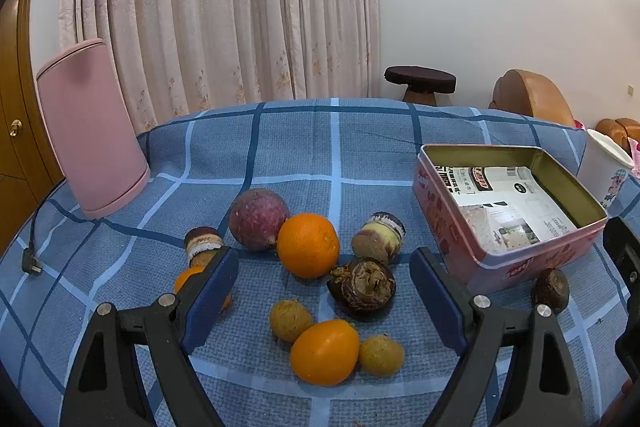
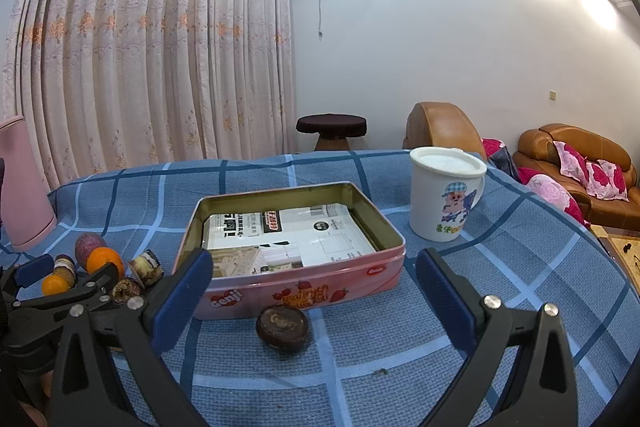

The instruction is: Organize fruits

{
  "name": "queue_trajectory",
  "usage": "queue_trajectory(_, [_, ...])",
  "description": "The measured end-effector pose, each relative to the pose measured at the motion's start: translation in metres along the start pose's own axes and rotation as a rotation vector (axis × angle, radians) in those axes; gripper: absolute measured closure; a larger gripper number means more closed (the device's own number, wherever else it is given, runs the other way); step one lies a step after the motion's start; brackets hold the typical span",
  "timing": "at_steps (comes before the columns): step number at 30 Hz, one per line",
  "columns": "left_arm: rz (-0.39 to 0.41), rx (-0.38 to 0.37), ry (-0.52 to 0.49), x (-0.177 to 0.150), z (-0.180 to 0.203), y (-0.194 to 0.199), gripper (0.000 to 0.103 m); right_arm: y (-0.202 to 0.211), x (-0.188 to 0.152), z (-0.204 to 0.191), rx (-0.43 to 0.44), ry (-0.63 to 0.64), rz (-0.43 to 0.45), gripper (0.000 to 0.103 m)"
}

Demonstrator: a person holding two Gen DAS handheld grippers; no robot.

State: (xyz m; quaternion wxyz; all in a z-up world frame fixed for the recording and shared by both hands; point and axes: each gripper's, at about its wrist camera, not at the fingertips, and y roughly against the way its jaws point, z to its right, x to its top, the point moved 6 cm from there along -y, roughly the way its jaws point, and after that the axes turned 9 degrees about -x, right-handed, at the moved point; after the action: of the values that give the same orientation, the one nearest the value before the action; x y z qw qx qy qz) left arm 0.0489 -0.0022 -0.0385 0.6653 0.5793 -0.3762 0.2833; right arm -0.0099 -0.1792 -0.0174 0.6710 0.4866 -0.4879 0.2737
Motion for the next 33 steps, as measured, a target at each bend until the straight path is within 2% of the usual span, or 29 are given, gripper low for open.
queue_trajectory(33, [-0.008, 0.002, 0.000, -0.0017, -0.0017, 0.0004, 0.015, 0.0005, 0.0000, -0.0006, 0.000, 0.001, 0.000, 0.000])
